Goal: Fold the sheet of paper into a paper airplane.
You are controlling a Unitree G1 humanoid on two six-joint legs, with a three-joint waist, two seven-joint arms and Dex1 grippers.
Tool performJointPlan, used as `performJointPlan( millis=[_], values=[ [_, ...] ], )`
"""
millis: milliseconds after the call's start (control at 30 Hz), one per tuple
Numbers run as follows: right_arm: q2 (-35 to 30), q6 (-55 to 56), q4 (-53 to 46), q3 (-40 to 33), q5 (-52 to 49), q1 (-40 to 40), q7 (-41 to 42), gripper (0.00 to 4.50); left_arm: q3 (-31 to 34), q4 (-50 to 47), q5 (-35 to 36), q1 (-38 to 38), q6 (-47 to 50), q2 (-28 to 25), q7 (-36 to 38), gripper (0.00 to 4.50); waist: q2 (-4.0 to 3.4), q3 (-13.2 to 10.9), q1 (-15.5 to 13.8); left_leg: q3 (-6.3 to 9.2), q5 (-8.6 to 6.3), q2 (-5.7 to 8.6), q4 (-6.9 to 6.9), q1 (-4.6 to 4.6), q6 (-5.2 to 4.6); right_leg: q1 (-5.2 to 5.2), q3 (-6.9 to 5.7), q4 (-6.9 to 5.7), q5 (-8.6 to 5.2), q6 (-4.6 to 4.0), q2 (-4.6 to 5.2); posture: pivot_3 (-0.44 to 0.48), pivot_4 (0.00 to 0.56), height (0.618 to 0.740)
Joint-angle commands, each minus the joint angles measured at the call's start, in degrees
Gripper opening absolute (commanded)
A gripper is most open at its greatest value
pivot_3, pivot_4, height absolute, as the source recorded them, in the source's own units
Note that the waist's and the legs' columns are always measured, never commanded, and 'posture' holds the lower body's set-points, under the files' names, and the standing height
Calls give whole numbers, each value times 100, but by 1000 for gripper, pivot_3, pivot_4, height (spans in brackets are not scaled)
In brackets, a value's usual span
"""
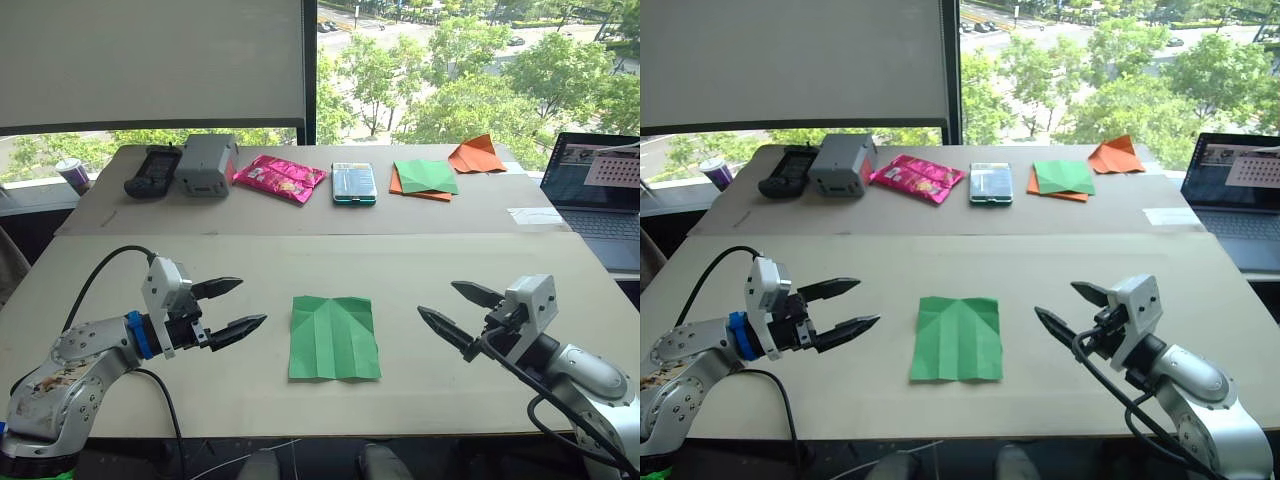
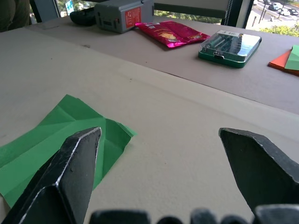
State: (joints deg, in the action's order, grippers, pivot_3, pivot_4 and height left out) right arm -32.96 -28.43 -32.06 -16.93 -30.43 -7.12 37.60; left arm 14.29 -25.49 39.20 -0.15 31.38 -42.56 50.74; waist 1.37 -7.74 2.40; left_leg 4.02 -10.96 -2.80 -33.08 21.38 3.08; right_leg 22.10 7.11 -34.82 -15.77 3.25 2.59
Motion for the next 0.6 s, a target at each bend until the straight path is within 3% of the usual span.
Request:
performJointPlan(
  millis=[33,133,233,433,500,600],
  values=[
    [-70,171,-120,-63,12,94,-17,4465,-56,-11,-128,-65,-159,-12,21,4500,0,0,0,0,0,0,0,0,0,0,0,0,0,0,0,0,150,736],
    [-59,155,-129,-12,29,116,-64,4465,-197,81,-167,-43,-155,-14,130,4500,-1,1,1,0,0,0,-1,0,0,-1,1,0,0,0,0,0,150,736],
    [-46,154,-127,25,45,112,-82,4500,-418,209,-361,-76,-285,-26,234,3729,-2,1,0,-1,0,0,-1,0,0,0,0,-2,0,0,-1,0,150,736],
    [-15,106,-20,252,191,173,-160,4500,-1199,817,-811,-648,-690,279,557,1772,-4,3,-27,-1,0,1,-4,1,0,-1,1,-2,0,0,0,0,150,736],
    [-33,110,42,380,222,233,-117,4500,-1598,1103,-1135,-918,-920,366,744,902,-6,5,-21,-1,0,2,-14,3,0,-1,1,-2,0,0,-2,0,150,736],
    [-24,170,108,534,285,305,-71,3803,-2046,1520,-1573,-1197,-1249,524,845,62,-8,7,-8,-1,3,2,-21,5,-4,-6,2,-6,0,0,-2,0,150,736]
  ],
)
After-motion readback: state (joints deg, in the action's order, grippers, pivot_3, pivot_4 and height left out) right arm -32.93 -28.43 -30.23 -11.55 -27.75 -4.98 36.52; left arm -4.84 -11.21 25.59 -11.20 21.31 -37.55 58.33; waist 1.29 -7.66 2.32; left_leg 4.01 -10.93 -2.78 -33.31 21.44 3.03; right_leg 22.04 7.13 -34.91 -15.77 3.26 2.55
